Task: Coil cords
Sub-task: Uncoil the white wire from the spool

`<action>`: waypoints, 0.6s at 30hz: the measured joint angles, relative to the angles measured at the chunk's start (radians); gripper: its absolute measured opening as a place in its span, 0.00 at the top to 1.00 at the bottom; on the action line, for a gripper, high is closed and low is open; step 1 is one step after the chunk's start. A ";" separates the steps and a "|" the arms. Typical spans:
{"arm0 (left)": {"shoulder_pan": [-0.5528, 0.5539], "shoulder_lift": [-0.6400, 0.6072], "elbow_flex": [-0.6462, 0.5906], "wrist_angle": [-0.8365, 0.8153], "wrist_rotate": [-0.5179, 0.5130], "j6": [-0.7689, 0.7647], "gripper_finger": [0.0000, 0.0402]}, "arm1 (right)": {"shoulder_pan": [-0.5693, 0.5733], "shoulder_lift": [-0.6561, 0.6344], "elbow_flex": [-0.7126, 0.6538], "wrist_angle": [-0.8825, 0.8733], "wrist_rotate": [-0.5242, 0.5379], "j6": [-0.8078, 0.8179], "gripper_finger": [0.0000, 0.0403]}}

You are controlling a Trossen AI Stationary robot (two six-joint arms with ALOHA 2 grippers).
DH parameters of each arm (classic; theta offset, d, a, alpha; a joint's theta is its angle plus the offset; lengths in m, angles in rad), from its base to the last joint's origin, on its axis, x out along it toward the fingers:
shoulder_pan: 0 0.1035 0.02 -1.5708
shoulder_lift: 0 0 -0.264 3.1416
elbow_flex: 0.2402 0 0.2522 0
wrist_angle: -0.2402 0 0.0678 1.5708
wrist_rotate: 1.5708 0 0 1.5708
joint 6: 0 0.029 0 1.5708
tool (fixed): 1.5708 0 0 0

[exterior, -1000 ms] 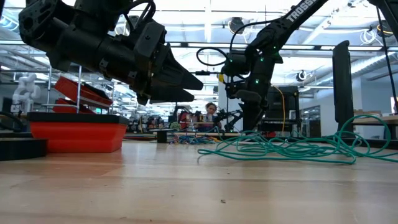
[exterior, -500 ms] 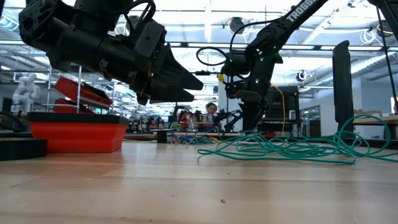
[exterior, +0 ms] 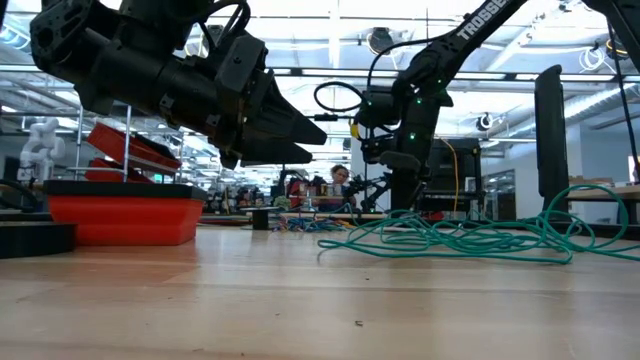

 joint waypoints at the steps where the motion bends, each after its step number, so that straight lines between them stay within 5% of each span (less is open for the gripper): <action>1: 0.000 0.000 0.000 0.000 0.000 0.000 0.35 | 0.000 0.000 0.000 0.000 0.000 0.000 0.70; 18: 0.000 0.000 0.000 -0.023 -0.030 0.007 0.35 | 0.016 -0.003 0.000 0.001 0.049 -0.043 0.79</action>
